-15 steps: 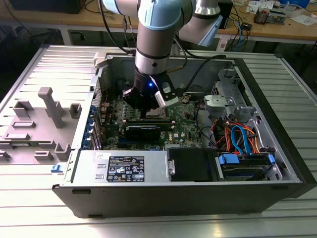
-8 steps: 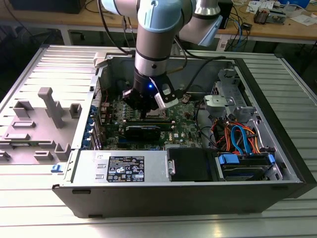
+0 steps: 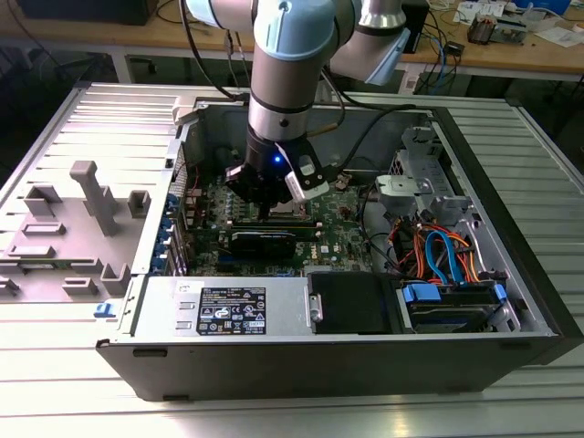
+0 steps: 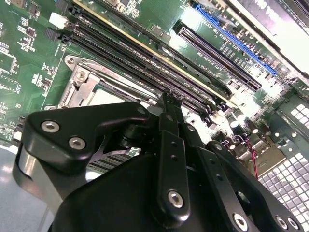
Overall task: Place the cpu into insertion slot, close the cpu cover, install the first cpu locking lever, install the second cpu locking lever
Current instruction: 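Install the second cpu locking lever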
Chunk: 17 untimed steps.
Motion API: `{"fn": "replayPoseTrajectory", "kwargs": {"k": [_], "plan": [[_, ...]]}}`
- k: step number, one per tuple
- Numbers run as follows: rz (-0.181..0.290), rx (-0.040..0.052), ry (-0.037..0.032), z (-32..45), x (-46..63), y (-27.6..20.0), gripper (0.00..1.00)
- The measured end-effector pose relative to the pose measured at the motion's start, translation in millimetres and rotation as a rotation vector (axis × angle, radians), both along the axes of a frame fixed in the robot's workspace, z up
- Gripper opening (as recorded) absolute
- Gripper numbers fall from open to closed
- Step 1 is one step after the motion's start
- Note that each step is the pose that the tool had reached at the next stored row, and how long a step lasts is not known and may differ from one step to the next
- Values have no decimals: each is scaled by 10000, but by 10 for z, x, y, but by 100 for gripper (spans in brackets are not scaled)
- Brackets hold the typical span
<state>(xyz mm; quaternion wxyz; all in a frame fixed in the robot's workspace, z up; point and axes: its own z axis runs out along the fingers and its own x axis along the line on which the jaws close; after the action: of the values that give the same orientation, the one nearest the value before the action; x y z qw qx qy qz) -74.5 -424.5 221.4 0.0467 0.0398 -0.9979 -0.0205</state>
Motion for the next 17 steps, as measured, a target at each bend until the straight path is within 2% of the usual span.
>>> {"fn": "replayPoseTrajectory", "kwargs": {"k": [8, 13, 17], "plan": [[0, 6, -1, -1, 1, 0, 11], [0, 3, 10, 0, 57, -2, 11], [-1, 31, 12, -1, 59, -1, 11]]}}
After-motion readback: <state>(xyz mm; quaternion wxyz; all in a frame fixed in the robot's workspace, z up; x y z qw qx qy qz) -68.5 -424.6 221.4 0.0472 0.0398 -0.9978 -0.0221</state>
